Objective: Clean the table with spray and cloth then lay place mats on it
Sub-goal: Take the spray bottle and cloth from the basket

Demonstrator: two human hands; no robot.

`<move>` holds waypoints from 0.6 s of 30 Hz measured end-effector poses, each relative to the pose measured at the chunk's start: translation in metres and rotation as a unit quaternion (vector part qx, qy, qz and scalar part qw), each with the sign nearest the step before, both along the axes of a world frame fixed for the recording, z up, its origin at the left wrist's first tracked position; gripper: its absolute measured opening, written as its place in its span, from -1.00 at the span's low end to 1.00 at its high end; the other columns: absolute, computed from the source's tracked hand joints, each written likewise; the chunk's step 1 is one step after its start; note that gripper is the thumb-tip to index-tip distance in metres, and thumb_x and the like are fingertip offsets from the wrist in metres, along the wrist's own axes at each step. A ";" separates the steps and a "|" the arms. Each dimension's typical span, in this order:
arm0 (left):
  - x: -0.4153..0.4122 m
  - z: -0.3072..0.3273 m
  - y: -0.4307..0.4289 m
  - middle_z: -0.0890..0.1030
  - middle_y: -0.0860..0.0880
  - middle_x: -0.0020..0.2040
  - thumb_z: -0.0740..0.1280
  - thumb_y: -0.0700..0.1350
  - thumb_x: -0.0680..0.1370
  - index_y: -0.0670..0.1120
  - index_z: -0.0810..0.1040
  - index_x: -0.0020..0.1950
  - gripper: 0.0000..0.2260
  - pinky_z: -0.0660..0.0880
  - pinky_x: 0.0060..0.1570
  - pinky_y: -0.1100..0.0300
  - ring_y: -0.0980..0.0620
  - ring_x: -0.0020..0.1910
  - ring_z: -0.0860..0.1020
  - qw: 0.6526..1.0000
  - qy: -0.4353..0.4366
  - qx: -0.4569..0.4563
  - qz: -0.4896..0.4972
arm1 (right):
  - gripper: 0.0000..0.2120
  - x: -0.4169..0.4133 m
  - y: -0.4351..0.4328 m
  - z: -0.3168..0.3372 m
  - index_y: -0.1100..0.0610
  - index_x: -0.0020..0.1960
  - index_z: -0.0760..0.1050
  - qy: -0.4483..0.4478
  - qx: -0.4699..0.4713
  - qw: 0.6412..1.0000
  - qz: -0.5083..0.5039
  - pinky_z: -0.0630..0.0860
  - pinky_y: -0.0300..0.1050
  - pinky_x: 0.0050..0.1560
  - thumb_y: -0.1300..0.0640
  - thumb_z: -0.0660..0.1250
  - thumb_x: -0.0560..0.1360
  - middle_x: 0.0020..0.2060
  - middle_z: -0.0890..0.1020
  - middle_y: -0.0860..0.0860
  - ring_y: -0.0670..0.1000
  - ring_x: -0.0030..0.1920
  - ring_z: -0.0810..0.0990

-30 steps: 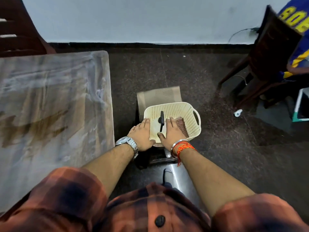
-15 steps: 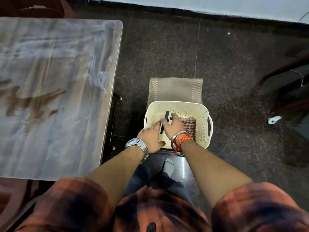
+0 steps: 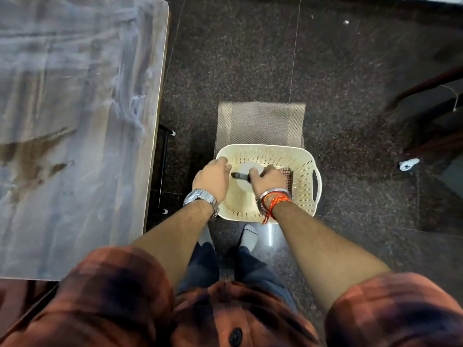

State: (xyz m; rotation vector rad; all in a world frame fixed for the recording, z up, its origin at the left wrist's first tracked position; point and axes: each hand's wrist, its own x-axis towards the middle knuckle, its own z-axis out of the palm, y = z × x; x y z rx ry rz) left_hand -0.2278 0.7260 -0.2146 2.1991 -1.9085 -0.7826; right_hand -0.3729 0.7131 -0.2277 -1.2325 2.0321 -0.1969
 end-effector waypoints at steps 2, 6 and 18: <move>-0.003 -0.001 -0.008 0.61 -0.20 0.02 0.20 -0.06 0.60 -0.13 0.50 0.09 -0.82 0.52 -0.11 -0.02 -0.28 -0.04 0.58 0.998 -0.018 0.055 0.018 | -0.62 0.004 0.008 -0.004 0.26 -0.07 0.49 0.007 0.007 1.000 0.018 0.40 -0.11 -0.20 -0.09 0.25 0.48 -0.15 0.63 0.25 0.23 -0.14 0.57; -0.015 -0.008 0.002 0.62 -0.25 -0.02 0.23 -0.22 0.50 -0.20 0.57 0.03 -0.83 0.54 -0.10 0.02 -0.28 -0.03 0.60 0.981 0.053 0.101 0.159 | -0.63 0.008 0.005 -0.008 0.32 -0.05 0.53 -0.020 0.030 0.994 -0.108 0.28 -0.16 -0.23 -0.02 0.23 0.51 -0.10 0.63 0.26 0.22 -0.11 0.57; -0.044 -0.056 0.004 0.13 -0.10 0.53 0.55 -0.01 0.33 0.01 0.03 0.59 -0.02 0.30 0.32 0.15 -0.14 0.40 0.32 0.972 0.180 0.131 0.080 | -0.57 -0.012 0.000 -0.026 0.27 -0.14 0.58 -0.057 0.055 0.989 -0.125 0.37 -0.06 -0.12 -0.04 0.10 0.52 -0.12 0.62 0.28 0.23 -0.13 0.54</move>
